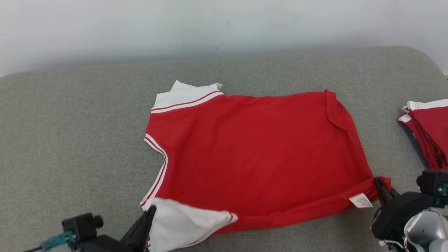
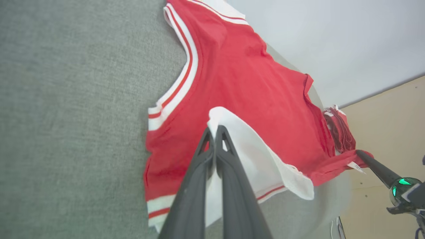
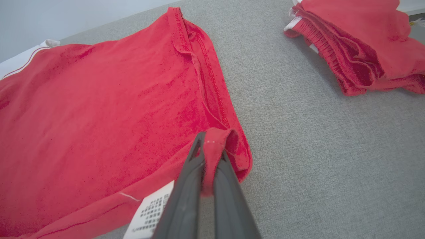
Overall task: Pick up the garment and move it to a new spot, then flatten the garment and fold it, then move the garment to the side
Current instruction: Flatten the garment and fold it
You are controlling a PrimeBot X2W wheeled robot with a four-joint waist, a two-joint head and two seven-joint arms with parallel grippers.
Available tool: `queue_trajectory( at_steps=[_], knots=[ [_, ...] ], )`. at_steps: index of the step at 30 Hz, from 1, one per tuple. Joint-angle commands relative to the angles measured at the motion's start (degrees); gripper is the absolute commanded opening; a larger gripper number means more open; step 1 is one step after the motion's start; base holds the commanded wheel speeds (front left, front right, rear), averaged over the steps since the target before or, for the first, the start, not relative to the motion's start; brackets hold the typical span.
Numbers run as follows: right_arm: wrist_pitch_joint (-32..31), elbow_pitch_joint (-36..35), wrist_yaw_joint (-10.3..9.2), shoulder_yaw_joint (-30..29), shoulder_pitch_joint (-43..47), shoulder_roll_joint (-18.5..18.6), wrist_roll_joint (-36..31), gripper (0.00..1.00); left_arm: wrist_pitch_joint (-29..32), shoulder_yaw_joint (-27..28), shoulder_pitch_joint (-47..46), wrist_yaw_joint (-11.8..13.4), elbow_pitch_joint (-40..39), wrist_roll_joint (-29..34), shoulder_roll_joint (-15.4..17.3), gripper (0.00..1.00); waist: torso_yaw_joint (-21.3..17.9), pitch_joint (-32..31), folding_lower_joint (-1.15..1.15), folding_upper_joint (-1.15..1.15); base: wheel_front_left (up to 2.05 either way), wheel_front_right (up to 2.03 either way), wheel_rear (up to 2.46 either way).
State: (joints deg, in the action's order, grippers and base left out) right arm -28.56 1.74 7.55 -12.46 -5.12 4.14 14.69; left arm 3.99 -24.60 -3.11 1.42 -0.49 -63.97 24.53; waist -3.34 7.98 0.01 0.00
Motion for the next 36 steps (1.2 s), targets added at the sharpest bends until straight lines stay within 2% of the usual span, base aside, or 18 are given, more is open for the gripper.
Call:
queue_trajectory(
  at_steps=[1, 7, 15, 21, 29, 30, 31, 32, 33, 34, 35, 36],
  knots=[
    [0.4, 0.4, -0.18, 0.0, -0.8, -0.1, 0.6, 0.00, -0.4, -0.1, -1.1, -0.4, 0.5, 0.4, -0.5, 0.00, -0.2, 0.5, -0.01, 0.00, 0.00, 0.00, 0.00],
    [2.8, 5.0, -0.18, 1.2, -5.3, -0.3, 1.1, 0.00, -5.7, -1.3, -7.8, -1.0, 5.2, 6.1, -3.8, 0.00, -0.8, 2.2, -0.01, 0.00, 0.00, 0.00, 0.00],
    [9.1, 8.5, -0.18, 0.6, -9.0, 1.2, 0.6, 0.00, -10.0, -2.0, -14.6, -1.8, 8.8, 10.4, -5.8, 0.00, -0.7, 4.3, -0.01, 0.00, 0.00, 0.00, 0.00],
    [11.5, 9.9, -0.18, -1.1, -8.9, 1.0, 0.4, 0.00, -9.2, -2.4, -18.5, -1.6, 10.3, 11.6, -6.0, 0.00, -0.6, 5.4, -0.01, 0.00, 0.00, 0.00, 0.00],
    [13.2, 11.7, -0.18, -0.1, -11.0, 0.4, -0.3, 0.00, -7.8, -3.9, -24.1, -1.3, 16.0, 13.9, -6.4, 0.00, -1.5, 7.5, -0.01, 0.00, 0.00, 0.00, 0.00],
    [13.5, 12.0, -0.18, 0.3, -11.5, 0.4, -0.6, 0.15, -8.2, -3.8, -24.7, -1.3, 16.8, 13.8, -6.7, 0.00, -1.7, 7.7, -0.01, 0.00, 0.00, 0.00, 0.00],
    [13.7, 12.5, -0.18, 0.6, -11.9, 0.4, -0.7, 0.35, -8.2, -3.9, -25.1, -1.3, 17.8, 14.1, -6.8, 0.00, -1.8, 7.8, -0.01, 0.00, 0.00, 0.00, 0.00],
    [13.9, 12.9, -0.18, 0.8, -12.2, 0.3, -0.9, 1.00, -8.5, -4.0, -25.4, -1.3, 18.6, 14.3, -7.0, 0.00, -1.9, 7.9, -0.01, 0.00, 0.00, 0.00, 0.00],
    [14.1, 13.3, -0.18, 1.0, -12.6, 0.3, -0.9, 1.00, -9.0, -4.0, -25.9, -1.1, 19.2, 14.8, -7.1, 0.14, -1.9, 7.9, -0.01, 0.00, 0.00, 0.00, 0.00],
    [14.4, 13.6, -0.18, 1.1, -12.8, 0.3, -1.0, 1.00, -9.5, -4.2, -26.2, -1.0, 19.7, 15.2, -7.2, 0.44, -2.0, 7.9, -0.01, 0.00, 0.00, 0.00, 0.00],
    [14.4, 13.6, -0.18, 1.1, -12.8, 0.3, -1.0, 1.00, -9.5, -4.2, -26.2, -1.0, 19.7, 15.2, -7.2, 0.44, -2.0, 7.9, -0.01, 0.00, 0.00, 0.00, 0.00],
    [14.6, 13.9, -0.18, 1.2, -13.0, 0.3, -1.1, 1.00, -10.0, -4.2, -26.5, -0.9, 20.3, 15.6, -7.4, 1.00, -1.9, 7.9, -0.01, 0.00, 0.00, 0.00, 0.00]
  ],
)
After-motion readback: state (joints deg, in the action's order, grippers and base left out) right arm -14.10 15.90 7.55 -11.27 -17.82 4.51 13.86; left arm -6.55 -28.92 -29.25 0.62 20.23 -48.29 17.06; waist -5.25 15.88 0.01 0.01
